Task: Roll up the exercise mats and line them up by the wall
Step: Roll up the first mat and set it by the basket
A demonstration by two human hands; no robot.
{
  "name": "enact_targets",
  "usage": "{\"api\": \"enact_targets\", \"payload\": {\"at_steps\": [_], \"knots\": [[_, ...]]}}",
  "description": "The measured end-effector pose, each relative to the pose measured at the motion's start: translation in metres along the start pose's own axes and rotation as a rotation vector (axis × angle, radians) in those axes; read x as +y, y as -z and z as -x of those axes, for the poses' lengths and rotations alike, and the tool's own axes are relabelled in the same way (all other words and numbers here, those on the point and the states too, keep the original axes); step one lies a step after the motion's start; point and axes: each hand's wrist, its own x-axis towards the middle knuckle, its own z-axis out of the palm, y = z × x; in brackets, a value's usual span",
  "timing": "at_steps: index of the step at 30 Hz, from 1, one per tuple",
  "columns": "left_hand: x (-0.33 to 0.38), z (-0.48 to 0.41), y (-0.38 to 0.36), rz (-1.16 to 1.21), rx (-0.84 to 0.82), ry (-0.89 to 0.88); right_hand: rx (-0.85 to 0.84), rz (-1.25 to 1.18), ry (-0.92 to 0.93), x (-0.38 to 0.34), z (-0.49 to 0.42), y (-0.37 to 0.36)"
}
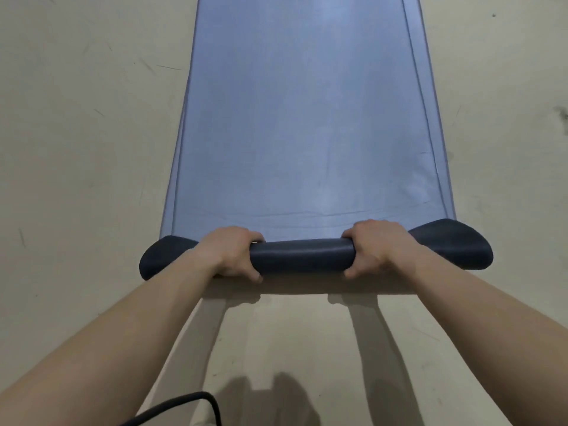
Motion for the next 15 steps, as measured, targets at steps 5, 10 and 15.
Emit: {"api": "enact_targets", "payload": {"at_steps": [5, 10, 15], "knots": [[-0.002, -0.02, 0.012, 0.112, -0.187, 0.007, 0.037, 0.069, -0.011, -0.001, 0.002, 0.004], [-0.002, -0.032, 0.016, 0.143, -0.243, 0.013, 0.187, 0.128, -0.05, -0.017, 0.003, -0.028], [0.007, -0.016, 0.009, -0.058, 0.057, 0.012, 0.004, 0.111, -0.012, -0.013, -0.024, 0.021]]}}
